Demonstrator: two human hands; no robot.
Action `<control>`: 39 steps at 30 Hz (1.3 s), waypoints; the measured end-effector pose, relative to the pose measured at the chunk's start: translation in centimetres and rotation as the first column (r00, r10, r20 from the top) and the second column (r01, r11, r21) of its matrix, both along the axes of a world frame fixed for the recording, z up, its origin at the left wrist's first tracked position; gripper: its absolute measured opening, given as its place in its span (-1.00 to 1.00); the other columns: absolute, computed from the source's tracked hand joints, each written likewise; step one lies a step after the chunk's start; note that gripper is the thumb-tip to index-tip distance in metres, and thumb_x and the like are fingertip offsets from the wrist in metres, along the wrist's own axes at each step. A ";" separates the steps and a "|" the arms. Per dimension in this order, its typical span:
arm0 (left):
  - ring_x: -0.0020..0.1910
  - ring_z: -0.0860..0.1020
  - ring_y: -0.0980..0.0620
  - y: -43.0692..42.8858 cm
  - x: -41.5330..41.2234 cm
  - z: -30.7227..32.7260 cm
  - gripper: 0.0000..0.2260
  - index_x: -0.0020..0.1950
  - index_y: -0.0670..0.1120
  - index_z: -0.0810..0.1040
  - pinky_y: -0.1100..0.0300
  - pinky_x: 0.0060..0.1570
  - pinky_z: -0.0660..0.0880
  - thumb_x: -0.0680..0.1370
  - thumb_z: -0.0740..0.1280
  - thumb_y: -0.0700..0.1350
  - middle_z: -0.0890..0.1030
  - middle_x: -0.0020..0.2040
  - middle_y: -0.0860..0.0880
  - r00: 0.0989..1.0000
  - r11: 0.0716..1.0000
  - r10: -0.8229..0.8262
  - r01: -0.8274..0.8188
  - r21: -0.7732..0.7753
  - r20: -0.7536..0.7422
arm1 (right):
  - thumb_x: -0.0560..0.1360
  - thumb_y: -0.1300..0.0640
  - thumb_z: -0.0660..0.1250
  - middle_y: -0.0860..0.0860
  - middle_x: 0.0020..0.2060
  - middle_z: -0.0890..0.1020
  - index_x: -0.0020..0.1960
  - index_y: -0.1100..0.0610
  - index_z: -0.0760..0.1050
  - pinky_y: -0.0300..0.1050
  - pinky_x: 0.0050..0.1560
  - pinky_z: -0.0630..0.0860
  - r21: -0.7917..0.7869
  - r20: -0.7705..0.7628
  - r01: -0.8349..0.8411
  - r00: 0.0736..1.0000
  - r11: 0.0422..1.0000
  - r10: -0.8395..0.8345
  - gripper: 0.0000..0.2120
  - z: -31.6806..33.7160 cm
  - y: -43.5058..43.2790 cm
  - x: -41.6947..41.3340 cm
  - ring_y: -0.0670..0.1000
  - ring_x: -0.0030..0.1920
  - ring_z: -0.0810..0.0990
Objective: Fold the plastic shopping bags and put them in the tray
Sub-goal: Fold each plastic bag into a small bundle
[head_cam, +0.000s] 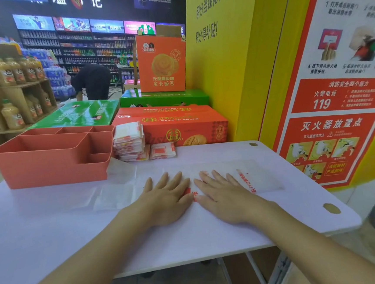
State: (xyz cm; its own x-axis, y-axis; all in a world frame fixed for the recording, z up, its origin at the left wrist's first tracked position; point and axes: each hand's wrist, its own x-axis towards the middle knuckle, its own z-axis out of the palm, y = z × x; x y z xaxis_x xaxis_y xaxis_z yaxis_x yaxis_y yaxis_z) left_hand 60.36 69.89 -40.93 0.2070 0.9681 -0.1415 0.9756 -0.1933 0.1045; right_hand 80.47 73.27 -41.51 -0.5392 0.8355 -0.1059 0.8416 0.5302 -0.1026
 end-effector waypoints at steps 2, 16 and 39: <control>0.61 -0.23 -0.02 -0.1 -0.3 0.2 -0.42 0.64 0.13 -0.10 -0.19 0.54 -0.25 0.65 -0.11 0.28 -0.17 0.64 0.10 0.999 1.000 -0.016 0.016 0.007 0.050 | 0.64 -0.34 -0.09 -0.19 0.63 -0.14 0.65 -0.16 -0.06 0.08 0.61 -0.24 0.007 -0.072 -0.010 0.997 1.000 0.011 -0.37 0.3 -0.4 0.4 -0.06 0.62 -0.24; 0.56 0.22 0.09 -3.0 -2.8 2.3 -0.39 0.59 0.16 0.20 0.07 0.54 0.18 0.59 0.06 0.38 0.20 0.60 0.17 0.993 0.994 -0.106 0.104 0.036 0.048 | 0.74 -0.07 -0.04 -0.23 0.61 0.11 0.63 -0.13 0.14 -0.34 0.38 -0.15 0.073 0.115 -0.165 0.981 0.984 0.156 -0.55 3.6 -3.1 2.8 -0.18 0.60 0.03; 0.46 0.35 0.04 -3.0 -3.2 2.3 -0.51 0.51 0.05 0.37 0.07 0.45 0.32 0.61 0.19 0.16 0.33 0.52 0.08 0.985 0.975 -0.168 0.161 0.153 0.035 | 0.74 -0.08 -0.02 -0.20 0.54 0.33 0.55 -0.15 0.32 -0.10 0.54 0.17 0.080 -0.090 -0.057 0.994 0.995 0.064 -0.59 3.4 -2.7 3.7 -0.09 0.53 0.28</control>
State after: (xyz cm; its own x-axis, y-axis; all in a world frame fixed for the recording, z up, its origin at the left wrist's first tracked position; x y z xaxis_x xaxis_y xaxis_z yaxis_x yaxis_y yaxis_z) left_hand 57.14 66.91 -38.60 0.3683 0.9296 0.0159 0.9236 -0.3678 0.1081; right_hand 84.16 70.56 -38.07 -0.5936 0.8047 0.0104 0.7965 0.5893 -0.1353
